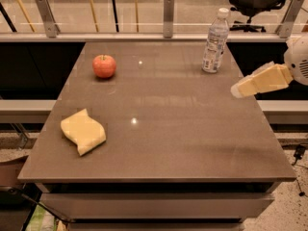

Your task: Pick blue plastic bottle

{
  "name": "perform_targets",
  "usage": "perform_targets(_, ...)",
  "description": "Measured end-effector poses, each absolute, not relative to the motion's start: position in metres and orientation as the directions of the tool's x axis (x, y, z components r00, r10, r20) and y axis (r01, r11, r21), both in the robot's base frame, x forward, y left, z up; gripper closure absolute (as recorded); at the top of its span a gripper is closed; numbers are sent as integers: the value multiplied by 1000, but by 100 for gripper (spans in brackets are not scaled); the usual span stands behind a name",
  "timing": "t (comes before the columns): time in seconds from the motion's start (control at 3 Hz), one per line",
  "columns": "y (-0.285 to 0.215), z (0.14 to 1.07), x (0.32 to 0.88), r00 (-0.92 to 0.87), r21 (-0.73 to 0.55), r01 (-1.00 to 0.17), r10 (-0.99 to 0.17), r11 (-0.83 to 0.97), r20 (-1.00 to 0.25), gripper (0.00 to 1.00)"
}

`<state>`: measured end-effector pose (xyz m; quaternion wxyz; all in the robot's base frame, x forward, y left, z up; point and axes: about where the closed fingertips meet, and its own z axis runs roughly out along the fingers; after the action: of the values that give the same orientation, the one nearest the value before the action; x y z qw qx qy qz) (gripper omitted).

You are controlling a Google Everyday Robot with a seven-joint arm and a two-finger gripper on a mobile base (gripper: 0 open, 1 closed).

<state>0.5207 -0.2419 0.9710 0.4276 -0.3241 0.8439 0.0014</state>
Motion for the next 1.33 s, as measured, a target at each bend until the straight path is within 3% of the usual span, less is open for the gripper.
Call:
perform_targets(0.67,-260,971,566,-330,-258,-455,-431,852,-840,0)
perform_targets(1.33,-259,970,570,-337,-243,-441,-410,864,-847,0)
